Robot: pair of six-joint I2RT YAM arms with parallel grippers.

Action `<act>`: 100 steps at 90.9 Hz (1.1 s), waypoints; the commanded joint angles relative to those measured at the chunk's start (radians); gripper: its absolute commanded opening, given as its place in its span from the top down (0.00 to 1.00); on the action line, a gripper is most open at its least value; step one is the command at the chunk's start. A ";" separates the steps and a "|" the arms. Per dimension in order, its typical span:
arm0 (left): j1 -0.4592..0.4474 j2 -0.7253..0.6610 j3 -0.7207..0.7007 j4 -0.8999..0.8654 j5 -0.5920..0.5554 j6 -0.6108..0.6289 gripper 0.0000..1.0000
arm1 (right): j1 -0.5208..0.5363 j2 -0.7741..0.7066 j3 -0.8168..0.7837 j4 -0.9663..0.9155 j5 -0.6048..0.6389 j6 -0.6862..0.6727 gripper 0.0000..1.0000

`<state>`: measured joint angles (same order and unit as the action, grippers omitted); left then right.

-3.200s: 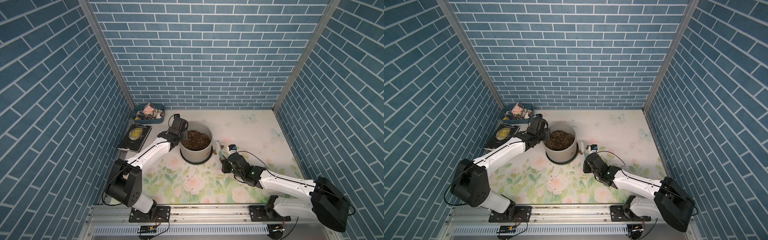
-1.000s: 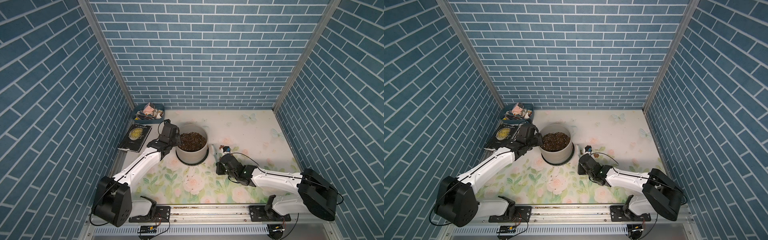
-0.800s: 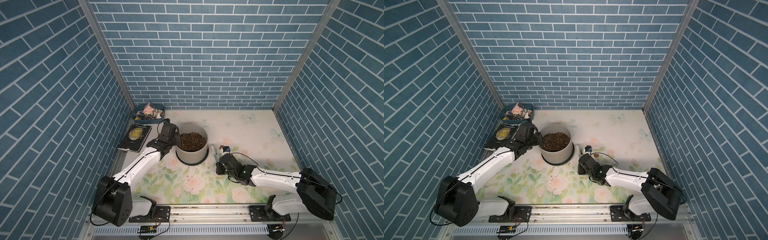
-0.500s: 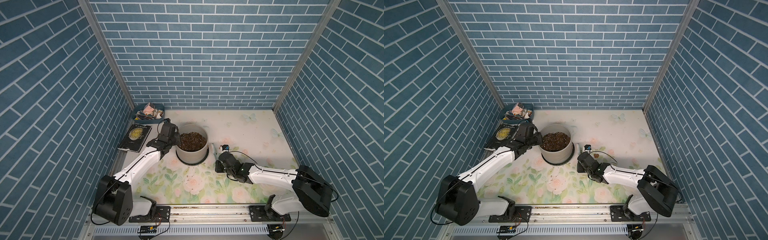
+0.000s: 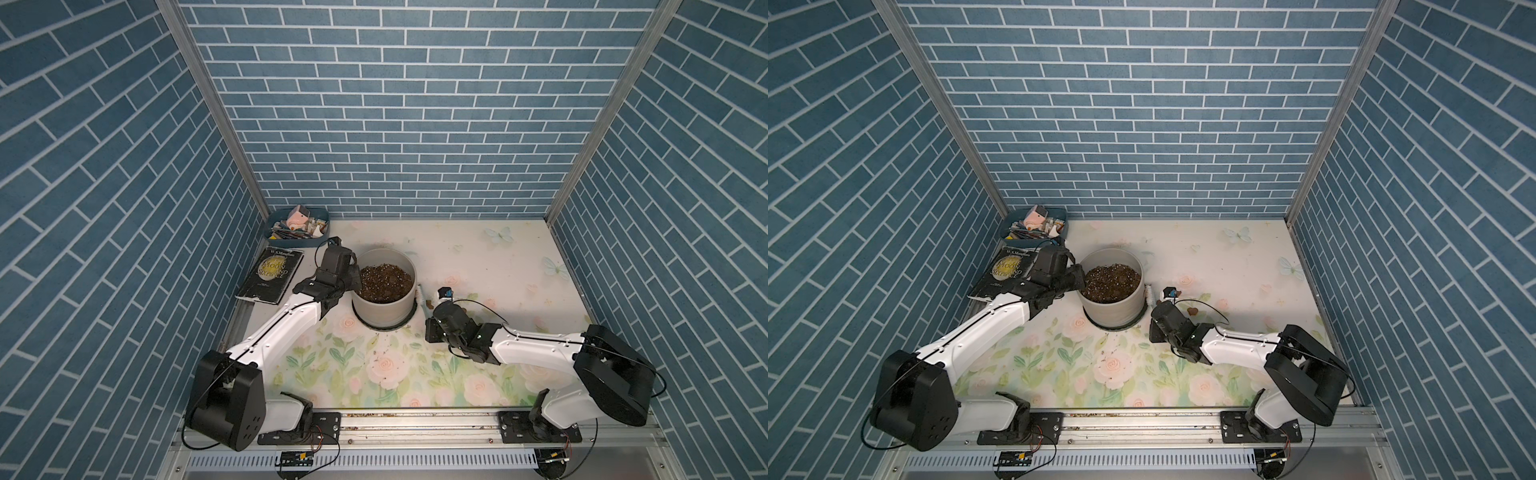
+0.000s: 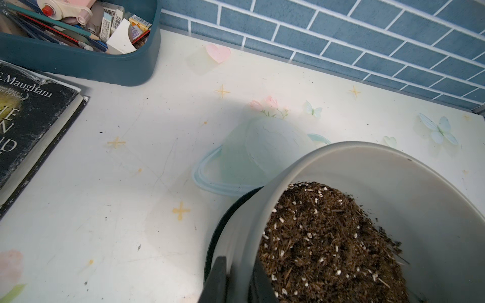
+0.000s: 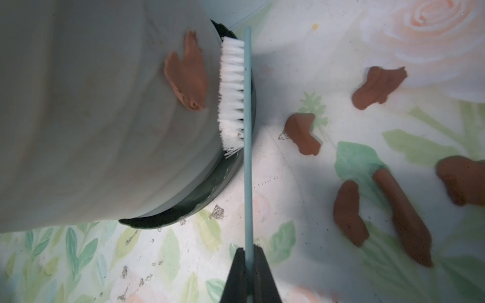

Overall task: Scrub the dried mud off the ceramic pot
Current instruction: Brush off the soil from the pot.

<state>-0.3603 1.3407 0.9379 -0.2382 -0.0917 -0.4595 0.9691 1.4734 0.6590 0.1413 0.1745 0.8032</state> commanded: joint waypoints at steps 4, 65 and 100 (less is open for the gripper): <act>0.011 0.008 -0.035 0.002 0.007 -0.038 1.00 | -0.001 -0.032 -0.010 0.059 -0.024 -0.038 1.00; 0.011 0.003 -0.055 0.005 0.006 -0.049 1.00 | -0.003 -0.155 -0.059 -0.001 0.034 -0.019 1.00; 0.011 0.037 0.007 0.009 -0.003 -0.069 0.76 | -0.003 -0.034 -0.003 -0.065 0.076 0.017 1.00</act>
<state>-0.3592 1.3457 0.9249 -0.2108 -0.0883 -0.4980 0.9672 1.4204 0.6125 0.1341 0.2008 0.8070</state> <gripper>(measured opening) 0.235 0.052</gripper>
